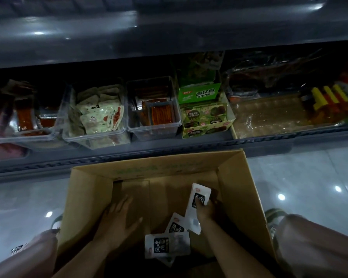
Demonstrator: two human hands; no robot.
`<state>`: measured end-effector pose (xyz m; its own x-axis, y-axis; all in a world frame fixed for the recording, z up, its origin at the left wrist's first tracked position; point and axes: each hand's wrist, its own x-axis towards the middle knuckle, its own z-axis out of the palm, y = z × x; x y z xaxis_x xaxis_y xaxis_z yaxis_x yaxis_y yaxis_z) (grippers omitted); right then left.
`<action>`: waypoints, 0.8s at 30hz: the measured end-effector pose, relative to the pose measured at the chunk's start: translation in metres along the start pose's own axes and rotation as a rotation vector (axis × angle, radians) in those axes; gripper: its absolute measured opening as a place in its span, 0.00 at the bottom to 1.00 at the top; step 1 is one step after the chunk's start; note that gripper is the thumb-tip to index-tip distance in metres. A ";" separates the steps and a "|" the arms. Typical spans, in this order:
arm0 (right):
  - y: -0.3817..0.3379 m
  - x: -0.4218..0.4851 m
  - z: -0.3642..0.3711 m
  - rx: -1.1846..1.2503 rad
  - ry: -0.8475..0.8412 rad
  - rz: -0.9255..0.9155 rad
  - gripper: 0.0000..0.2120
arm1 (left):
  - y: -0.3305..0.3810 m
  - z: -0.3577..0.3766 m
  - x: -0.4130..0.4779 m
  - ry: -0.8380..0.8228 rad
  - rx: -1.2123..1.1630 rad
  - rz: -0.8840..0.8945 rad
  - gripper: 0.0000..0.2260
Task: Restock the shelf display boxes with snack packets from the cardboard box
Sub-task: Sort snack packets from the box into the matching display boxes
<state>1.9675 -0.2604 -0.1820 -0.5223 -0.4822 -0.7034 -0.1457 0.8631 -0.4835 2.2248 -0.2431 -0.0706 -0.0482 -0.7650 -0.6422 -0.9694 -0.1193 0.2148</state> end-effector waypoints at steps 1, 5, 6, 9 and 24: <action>0.000 0.002 0.007 -0.024 0.038 0.005 0.26 | -0.002 0.002 0.000 0.000 0.049 0.016 0.40; -0.002 0.001 0.023 0.086 0.133 0.093 0.19 | -0.010 0.015 0.002 0.028 0.182 0.109 0.52; -0.003 0.000 0.024 0.156 0.110 0.138 0.17 | -0.012 0.017 0.003 0.039 0.186 0.121 0.53; -0.004 0.000 0.027 0.035 -0.018 0.172 0.16 | -0.016 0.020 0.002 0.059 0.185 0.126 0.55; 0.056 -0.033 0.030 -1.237 -0.492 -0.795 0.33 | -0.016 0.017 -0.003 0.063 0.215 0.066 0.56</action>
<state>2.0018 -0.2001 -0.2013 0.3059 -0.6464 -0.6990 -0.9508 -0.1689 -0.2599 2.2367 -0.2278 -0.0844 -0.1044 -0.8056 -0.5832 -0.9939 0.0643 0.0890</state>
